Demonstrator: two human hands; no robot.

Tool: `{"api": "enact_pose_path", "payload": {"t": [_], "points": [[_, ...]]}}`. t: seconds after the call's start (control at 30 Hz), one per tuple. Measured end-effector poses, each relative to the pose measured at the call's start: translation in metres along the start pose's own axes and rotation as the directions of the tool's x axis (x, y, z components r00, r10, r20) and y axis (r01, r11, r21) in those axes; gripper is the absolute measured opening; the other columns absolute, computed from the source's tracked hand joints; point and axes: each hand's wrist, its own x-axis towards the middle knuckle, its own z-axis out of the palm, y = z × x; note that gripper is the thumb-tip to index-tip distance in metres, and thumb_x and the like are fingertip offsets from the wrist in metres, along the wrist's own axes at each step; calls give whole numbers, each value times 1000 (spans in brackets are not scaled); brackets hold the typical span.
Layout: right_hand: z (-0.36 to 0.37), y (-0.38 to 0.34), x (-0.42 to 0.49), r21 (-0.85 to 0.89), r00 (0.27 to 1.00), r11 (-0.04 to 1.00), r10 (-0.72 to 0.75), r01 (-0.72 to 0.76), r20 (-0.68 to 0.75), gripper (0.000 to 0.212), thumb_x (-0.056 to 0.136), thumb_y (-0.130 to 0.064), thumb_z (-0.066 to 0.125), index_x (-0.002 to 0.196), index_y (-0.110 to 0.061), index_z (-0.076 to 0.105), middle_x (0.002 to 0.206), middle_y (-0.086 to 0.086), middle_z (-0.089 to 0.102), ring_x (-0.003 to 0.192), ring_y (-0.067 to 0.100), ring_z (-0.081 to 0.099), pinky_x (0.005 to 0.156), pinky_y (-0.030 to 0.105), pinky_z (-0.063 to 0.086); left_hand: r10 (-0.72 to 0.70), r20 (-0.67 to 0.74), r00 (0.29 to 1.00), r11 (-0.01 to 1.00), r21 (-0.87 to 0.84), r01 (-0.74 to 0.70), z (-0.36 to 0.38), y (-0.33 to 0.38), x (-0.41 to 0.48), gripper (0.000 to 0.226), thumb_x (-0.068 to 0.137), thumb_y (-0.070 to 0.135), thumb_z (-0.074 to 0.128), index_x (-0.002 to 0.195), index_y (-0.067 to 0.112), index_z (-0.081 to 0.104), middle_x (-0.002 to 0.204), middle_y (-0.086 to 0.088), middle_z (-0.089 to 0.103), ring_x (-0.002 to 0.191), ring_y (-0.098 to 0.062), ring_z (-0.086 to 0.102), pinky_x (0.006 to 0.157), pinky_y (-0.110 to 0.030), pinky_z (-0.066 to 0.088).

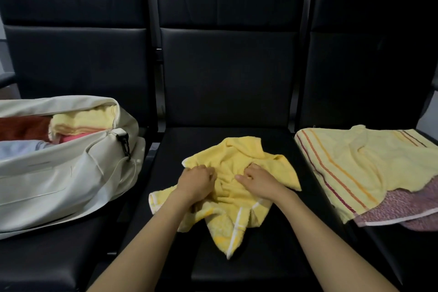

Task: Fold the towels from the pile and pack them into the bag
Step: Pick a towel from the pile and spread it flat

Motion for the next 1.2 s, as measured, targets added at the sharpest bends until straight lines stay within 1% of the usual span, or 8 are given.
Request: {"api": "enact_pose_path", "payload": {"t": [0.13, 0.2, 0.37, 0.53, 0.67, 0.87, 1.03, 1.2], "points": [[-5, 6, -3, 2, 996, 997, 74, -74, -55, 38, 96, -48, 48, 80, -14, 55, 82, -1, 56, 73, 11, 52, 66, 26, 43, -172, -89, 981, 982, 64, 178, -6, 10, -2, 36, 103, 29, 28, 126, 14, 50, 116, -8, 62, 108, -30, 55, 97, -40, 40], [-2, 7, -2, -149, 991, 983, 93, -106, -92, 25, 94, -41, 55, 102, -17, 52, 102, 1, 56, 93, 16, 55, 77, 31, 46, -121, -80, 989, 970, 201, 135, -4, 11, -3, 31, 97, 16, 35, 119, 15, 57, 120, -5, 59, 106, -25, 52, 103, -38, 32], [-3, 2, 3, -327, 956, 932, 60, -157, -287, 72, 92, -10, 51, 150, -26, 12, 150, 11, 19, 139, 29, 20, 114, 43, 23, 148, 41, 988, 988, 31, -149, 4, -1, 13, 55, 98, 14, 39, 150, 27, 25, 160, -2, 12, 147, -24, 7, 119, -44, 13], [-1, 15, 4, -406, 980, 895, 135, -184, -146, 53, 98, -8, 28, 149, -24, 26, 157, 1, 18, 146, 27, 7, 118, 54, 6, -245, 87, 966, 968, 83, 238, -5, 14, 16, 48, 102, 42, 27, 136, 14, 46, 142, -5, 42, 122, -27, 46, 92, -37, 37], [-9, 22, 7, -353, 952, 910, 116, -215, -282, 30, 101, -26, 35, 124, -15, 52, 130, 4, 50, 123, 23, 44, 110, 45, 30, -250, 11, 968, 964, 100, 248, -12, 28, 16, 21, 99, 26, 44, 106, 14, 60, 106, -1, 60, 85, -18, 54, 69, -29, 39], [-14, 21, 2, -106, 963, 983, 118, -147, -241, 43, 99, -45, 39, 73, -14, 53, 82, 1, 51, 72, 15, 51, 69, 32, 45, 196, -3, 981, 971, -142, -194, -2, 9, 21, 43, 100, 30, 44, 142, 24, 41, 149, 3, 33, 136, -21, 32, 108, -36, 32], [-19, 15, -3, -315, 997, 947, 70, -70, -9, 30, 93, -47, 49, 111, -24, 55, 114, 2, 54, 101, 19, 55, 85, 33, 46, -193, 159, 968, 975, 139, 172, 10, 6, 23, 59, 100, 51, 19, 153, 26, 13, 159, -9, 13, 145, -34, 8, 115, -53, 9], [-17, 21, -4, -439, 990, 893, 135, -101, 48, 56, 102, -49, 25, 153, -26, 18, 161, 0, 10, 148, 21, 3, 116, 56, 2, -469, 82, 879, 879, -49, 474, 9, -18, 25, 80, 96, 62, 9, 152, 4, 5, 160, -17, 2, 147, -32, -3, 116, -55, -6]]}}
